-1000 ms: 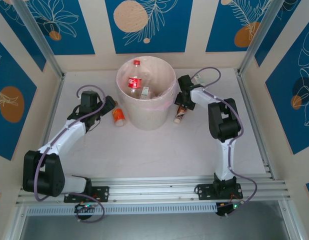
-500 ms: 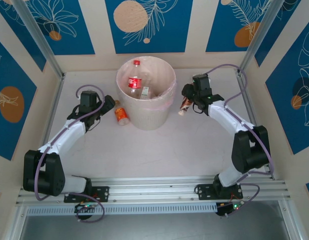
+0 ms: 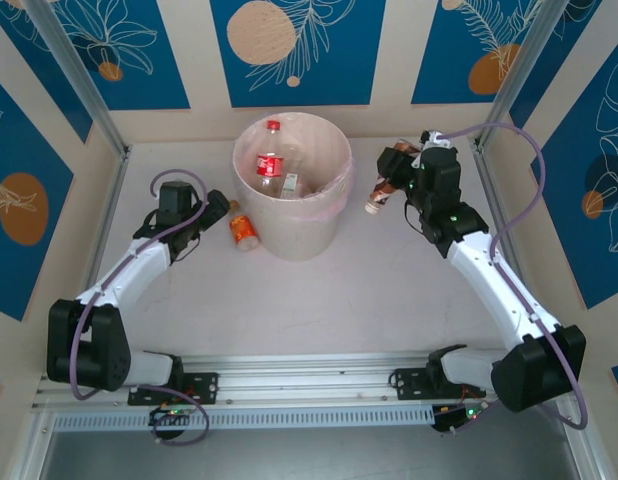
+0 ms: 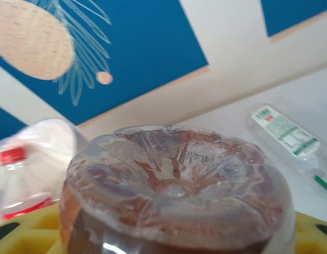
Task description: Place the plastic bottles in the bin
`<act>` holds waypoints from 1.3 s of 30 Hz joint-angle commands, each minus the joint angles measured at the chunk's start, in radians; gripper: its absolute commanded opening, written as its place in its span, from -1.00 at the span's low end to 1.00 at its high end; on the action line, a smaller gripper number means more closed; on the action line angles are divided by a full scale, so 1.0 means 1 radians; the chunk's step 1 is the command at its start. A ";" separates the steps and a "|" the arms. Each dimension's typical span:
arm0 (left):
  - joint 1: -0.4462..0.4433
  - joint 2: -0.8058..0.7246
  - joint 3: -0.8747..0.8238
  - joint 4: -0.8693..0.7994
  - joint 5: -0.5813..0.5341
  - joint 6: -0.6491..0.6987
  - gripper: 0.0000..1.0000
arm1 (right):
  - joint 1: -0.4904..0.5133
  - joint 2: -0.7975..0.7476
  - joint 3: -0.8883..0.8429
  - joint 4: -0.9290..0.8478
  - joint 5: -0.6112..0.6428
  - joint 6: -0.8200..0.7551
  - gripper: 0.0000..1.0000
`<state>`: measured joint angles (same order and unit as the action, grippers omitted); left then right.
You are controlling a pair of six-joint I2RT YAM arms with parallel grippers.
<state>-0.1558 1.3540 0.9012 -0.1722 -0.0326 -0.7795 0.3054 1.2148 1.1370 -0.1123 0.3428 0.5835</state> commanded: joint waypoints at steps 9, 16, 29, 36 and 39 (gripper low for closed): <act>0.024 0.019 -0.014 0.021 0.057 -0.032 1.00 | 0.082 0.048 0.252 0.128 -0.254 -0.075 -0.08; 0.027 0.022 -0.015 0.025 0.080 -0.052 1.00 | 0.173 0.274 0.476 0.045 -0.225 -0.244 -0.08; 0.030 0.041 -0.013 0.042 0.109 -0.070 1.00 | 0.271 0.475 0.672 -0.218 0.154 -0.490 0.14; 0.036 0.048 -0.003 0.034 0.115 -0.070 1.00 | 0.305 0.517 0.742 -0.321 0.281 -0.535 0.59; 0.037 0.050 0.004 0.028 0.117 -0.067 1.00 | 0.305 0.510 0.750 -0.332 0.298 -0.520 0.61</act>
<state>-0.1390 1.3964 0.8925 -0.1459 0.0639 -0.8375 0.6052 1.7256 1.8515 -0.4152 0.5705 0.0811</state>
